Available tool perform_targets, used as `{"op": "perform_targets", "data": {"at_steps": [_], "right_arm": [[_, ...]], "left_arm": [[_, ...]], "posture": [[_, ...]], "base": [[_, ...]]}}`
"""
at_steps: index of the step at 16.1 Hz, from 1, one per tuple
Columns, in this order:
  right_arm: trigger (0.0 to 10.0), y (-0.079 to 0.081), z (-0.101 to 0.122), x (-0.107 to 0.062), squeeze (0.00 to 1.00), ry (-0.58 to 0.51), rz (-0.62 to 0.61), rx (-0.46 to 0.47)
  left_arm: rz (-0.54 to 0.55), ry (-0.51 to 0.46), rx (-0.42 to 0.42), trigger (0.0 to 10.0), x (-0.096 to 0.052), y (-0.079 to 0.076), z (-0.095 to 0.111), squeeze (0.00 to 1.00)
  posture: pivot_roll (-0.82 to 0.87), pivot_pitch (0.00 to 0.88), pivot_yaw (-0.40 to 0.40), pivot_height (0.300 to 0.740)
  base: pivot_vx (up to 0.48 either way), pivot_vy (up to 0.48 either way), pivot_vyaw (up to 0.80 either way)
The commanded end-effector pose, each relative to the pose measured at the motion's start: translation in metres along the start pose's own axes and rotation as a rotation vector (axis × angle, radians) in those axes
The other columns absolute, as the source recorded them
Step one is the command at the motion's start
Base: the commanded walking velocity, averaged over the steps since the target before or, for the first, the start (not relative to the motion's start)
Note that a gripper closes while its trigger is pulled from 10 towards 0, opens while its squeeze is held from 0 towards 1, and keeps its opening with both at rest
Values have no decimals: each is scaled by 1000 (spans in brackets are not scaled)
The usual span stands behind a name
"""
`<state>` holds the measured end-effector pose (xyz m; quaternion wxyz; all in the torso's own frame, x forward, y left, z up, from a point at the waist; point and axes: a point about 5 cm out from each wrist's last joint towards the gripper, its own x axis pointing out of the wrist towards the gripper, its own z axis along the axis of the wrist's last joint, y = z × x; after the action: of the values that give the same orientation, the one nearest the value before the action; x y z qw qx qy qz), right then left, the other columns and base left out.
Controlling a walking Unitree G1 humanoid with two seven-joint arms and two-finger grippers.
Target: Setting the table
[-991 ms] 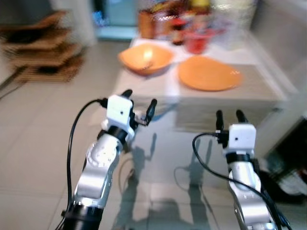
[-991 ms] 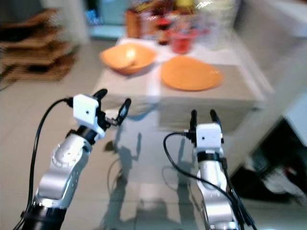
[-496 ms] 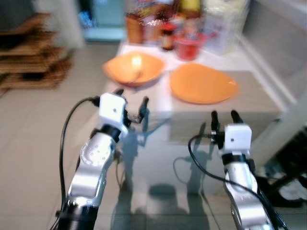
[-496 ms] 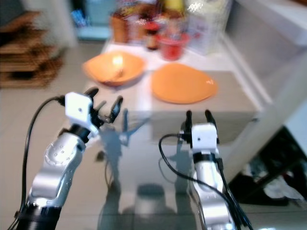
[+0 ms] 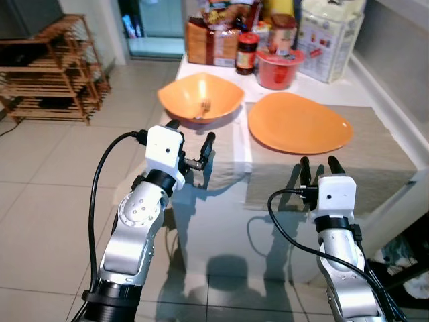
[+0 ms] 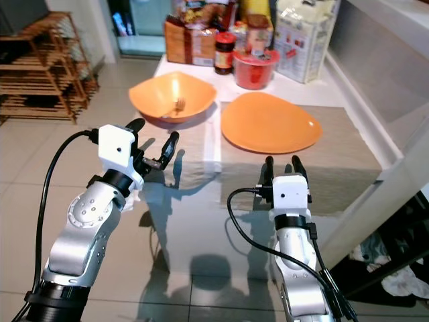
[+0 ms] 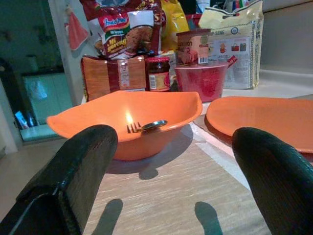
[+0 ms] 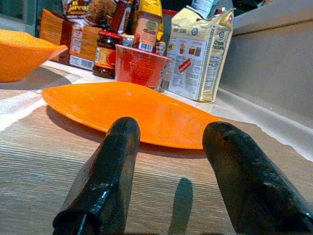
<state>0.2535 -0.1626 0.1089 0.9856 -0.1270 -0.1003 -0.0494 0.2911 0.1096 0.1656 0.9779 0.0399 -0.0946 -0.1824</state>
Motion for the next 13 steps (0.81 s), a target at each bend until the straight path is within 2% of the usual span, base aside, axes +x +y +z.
{"op": "perform_targets", "data": {"at_steps": [1,3,5,13], "right_arm": [[10000,-2,3,0,0,-7,-4,-1],[10000,0,3,-1,0,-6,-1,1],[10000,2,2,-5,0,2,0,7],[10000,0,5,-12,0,8,-4,-2]], "left_arm": [[-25,-34,38,10000,6,-3,14,0],[-33,-27,31,10000,12,-2,22,0],[-39,11,33,10000,20,-1,14,0],[-4,127,-23,10000,31,3,0,0]], "posture": [[32,0,12,722],[35,0,19,722],[28,0,24,722],[-5,0,34,722]], "base": [[0,0,0],[0,0,0],[0,0,0],[0,0,0]]}}
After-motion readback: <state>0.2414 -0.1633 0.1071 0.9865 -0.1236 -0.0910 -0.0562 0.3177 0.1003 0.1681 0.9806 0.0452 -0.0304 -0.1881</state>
